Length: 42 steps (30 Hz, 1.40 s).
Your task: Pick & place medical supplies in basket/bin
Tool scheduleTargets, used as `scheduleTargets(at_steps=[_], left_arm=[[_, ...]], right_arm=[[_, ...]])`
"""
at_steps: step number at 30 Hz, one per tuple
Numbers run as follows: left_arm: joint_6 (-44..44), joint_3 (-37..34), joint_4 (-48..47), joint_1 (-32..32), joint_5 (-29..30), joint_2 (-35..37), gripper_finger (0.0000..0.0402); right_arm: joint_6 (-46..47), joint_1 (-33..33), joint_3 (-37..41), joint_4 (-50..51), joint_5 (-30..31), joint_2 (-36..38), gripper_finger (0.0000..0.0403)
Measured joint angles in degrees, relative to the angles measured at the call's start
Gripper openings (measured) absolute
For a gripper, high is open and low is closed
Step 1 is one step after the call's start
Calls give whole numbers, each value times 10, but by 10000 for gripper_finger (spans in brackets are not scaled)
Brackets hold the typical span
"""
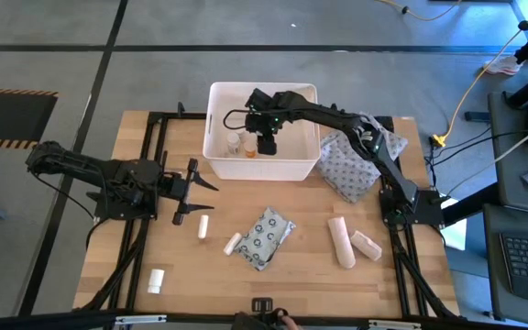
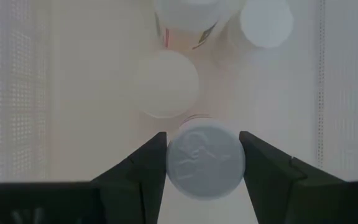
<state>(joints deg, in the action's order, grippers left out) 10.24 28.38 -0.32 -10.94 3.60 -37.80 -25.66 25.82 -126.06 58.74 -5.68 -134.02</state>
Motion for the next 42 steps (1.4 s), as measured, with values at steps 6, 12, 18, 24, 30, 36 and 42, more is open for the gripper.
scheduleTargets(at_steps=[6,12,18,24,30,36,42], left_arm=[[0,0,0,0,0,0,231],[0,0,0,0,0,0,229],[0,0,0,0,-1,0,231],[0,0,1,0,-1,0,229],[0,0,22,0,-2,0,229],[-11,1,34,0,-2,0,226],[-151,1,13,-1,13,0,221]], right_arm=[[0,-2,0,-1,0,0,199],[0,-3,0,-3,0,0,239],[1,-3,-9,7,12,0,277],[48,-5,-91,41,31,11,283],[104,-25,-59,37,24,114,283],[137,-81,-57,77,-24,189,283],[164,-170,-57,138,-24,228,283]])
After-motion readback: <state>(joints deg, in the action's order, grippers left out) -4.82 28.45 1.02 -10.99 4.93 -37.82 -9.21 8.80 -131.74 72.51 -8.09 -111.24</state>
